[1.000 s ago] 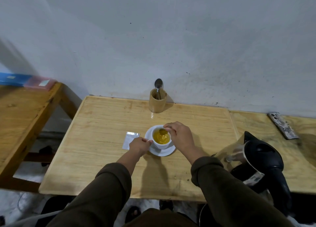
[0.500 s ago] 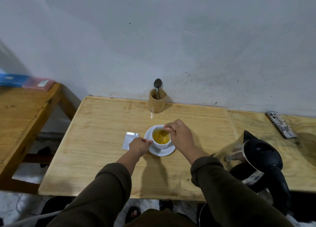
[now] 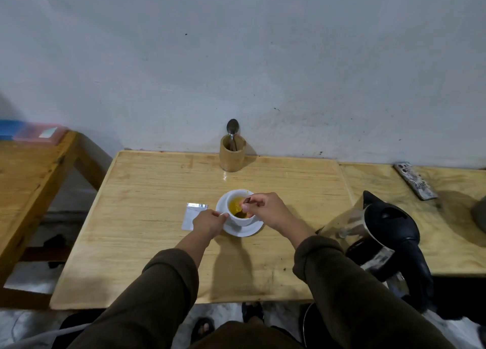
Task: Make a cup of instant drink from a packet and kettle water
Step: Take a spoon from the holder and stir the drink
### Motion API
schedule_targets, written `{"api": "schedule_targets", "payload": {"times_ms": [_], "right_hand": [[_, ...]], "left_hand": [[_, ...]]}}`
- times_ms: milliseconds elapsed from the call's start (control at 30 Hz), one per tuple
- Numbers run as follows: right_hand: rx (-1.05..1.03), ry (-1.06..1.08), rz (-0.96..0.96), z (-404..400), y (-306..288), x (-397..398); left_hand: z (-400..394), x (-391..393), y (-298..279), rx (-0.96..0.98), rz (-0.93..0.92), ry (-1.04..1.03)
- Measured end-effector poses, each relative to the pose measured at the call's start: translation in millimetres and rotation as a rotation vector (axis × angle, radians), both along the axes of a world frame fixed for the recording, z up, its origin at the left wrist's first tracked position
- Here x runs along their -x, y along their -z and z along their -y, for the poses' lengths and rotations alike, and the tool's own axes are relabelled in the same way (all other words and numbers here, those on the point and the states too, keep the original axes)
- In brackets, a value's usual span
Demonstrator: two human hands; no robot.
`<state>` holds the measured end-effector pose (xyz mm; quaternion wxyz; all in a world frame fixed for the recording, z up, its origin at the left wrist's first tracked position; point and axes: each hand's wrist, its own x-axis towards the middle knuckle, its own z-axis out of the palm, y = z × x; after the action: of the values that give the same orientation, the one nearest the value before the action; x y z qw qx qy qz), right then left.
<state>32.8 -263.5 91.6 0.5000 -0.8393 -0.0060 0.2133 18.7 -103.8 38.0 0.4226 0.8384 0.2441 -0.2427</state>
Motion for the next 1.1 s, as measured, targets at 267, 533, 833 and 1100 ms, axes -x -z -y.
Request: {"api": "schedule_targets", "payload": {"times_ms": [267, 533, 833, 1100], "right_hand": [[-0.140, 0.159, -0.295, 20, -17, 21], [0.083, 0.104, -0.256, 40, -1, 59], [-0.078, 0.423, -0.258, 47, 40, 94], [0.053, 0.696, -0.261, 59, 73, 74]], "left_hand": [[-1, -1, 3, -0.024, 0.009, 0.035], [-3, 0, 5, -0.036, 0.017, 0.061], [-2, 7, 7, -0.023, 0.047, 0.010], [2, 8, 11, 0.021, 0.051, -0.092]]}}
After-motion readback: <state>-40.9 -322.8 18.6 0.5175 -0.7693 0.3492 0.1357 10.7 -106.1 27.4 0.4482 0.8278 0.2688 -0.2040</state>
